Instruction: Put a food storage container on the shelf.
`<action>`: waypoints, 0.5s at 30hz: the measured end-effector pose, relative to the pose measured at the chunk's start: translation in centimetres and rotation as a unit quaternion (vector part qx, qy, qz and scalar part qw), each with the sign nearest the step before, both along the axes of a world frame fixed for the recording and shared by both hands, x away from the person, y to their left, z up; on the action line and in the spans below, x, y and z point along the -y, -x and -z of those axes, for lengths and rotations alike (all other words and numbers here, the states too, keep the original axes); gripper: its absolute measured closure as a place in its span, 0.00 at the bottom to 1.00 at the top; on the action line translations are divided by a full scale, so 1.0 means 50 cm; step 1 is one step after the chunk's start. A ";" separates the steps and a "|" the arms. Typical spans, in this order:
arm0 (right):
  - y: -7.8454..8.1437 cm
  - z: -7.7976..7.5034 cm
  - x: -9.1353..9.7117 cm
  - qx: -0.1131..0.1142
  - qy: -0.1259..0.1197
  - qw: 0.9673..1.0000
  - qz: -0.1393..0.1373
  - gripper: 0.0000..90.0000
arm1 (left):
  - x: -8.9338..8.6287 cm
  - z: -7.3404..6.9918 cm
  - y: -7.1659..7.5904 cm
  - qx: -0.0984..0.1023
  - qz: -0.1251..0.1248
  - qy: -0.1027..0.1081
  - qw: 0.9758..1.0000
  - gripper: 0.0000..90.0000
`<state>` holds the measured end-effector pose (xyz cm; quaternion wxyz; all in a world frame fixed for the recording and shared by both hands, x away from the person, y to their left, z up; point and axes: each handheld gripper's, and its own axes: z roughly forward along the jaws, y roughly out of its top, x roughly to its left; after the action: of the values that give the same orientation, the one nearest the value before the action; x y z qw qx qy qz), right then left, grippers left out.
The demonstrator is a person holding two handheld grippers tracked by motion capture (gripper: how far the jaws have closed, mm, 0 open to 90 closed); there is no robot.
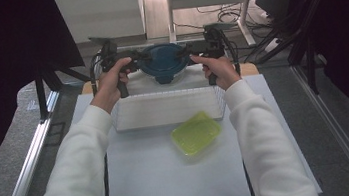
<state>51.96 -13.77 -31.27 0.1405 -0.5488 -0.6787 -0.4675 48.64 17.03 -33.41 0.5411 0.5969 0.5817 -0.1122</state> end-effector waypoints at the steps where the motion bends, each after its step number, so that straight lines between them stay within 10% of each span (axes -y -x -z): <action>1: 0.002 -0.002 -0.004 0.008 0.011 1.000 0.006 0.28 | 0.001 -0.001 0.002 0.006 -0.003 -0.004 1.000 0.30; 9: 0.028 -0.031 -0.010 0.063 0.050 0.996 0.032 0.06 | -0.016 -0.031 0.039 0.069 -0.036 -0.060 0.995 0.15; 11: 0.052 -0.049 -0.008 0.095 0.080 0.992 0.035 0.04 | -0.021 -0.047 0.072 0.101 -0.033 -0.101 0.989 0.15; 15: 0.100 -0.066 0.009 0.149 0.104 0.983 0.028 0.06 | -0.033 -0.054 0.134 0.131 -0.026 -0.118 0.984 0.15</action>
<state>46.95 -14.22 -27.99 -0.0325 -0.5033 -0.7214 -0.4746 41.95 18.67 -30.69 0.5412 0.6508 0.5301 0.0508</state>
